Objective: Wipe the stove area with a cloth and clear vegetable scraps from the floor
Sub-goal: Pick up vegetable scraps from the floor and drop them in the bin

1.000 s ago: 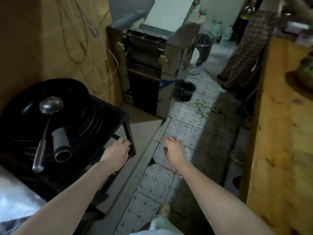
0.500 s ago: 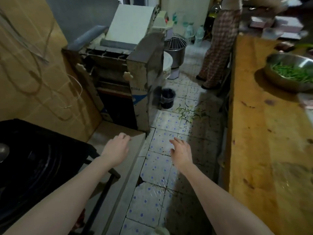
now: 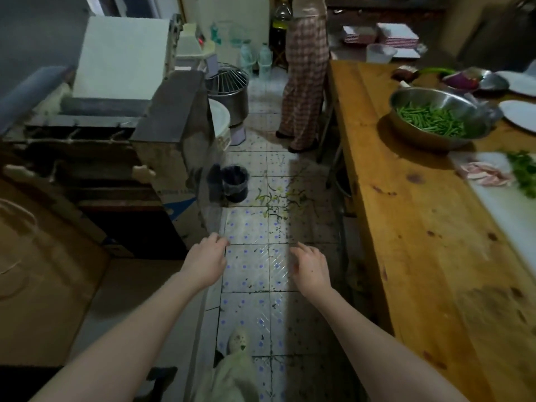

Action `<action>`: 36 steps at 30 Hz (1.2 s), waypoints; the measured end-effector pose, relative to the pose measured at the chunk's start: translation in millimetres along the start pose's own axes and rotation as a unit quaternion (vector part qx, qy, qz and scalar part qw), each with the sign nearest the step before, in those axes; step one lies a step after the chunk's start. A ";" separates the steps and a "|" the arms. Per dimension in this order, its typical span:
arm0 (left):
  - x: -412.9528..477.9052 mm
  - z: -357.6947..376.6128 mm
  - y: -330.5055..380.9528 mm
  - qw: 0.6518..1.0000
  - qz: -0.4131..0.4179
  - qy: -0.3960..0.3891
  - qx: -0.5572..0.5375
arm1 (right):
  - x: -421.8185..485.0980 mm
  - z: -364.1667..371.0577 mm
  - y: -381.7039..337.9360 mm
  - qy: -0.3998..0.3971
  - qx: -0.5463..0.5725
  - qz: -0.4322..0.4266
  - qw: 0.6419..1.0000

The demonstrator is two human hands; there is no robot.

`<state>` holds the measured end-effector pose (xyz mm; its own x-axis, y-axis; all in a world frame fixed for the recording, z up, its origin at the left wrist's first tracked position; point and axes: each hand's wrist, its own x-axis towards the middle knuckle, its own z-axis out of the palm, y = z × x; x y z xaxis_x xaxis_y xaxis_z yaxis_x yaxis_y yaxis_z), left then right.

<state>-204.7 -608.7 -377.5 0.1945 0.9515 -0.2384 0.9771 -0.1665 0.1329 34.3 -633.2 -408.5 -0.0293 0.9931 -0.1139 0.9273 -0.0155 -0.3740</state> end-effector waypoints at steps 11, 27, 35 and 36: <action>144.6 -30.9 -50.5 0.999 0.046 -0.007 -0.001 | 124.0 -16.6 -20.5 -0.007 -0.049 0.037 0.998; 316.4 -55.1 -35.3 0.998 0.045 -0.053 0.002 | 292.7 -28.8 21.5 -0.045 -0.052 0.053 0.996; 413.2 -73.5 -11.8 0.998 0.015 -0.054 -0.003 | 384.2 -53.4 59.8 -0.072 -0.036 0.061 0.995; 421.2 -73.5 -10.5 0.998 0.012 -0.060 -0.004 | 395.7 -55.4 61.0 -0.072 -0.034 0.063 0.995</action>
<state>-139.5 -187.2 -408.6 0.2269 0.9098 -0.3476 0.9714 -0.1860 0.1474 100.0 -234.7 -425.4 0.0396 0.9566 -0.2887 0.9502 -0.1254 -0.2853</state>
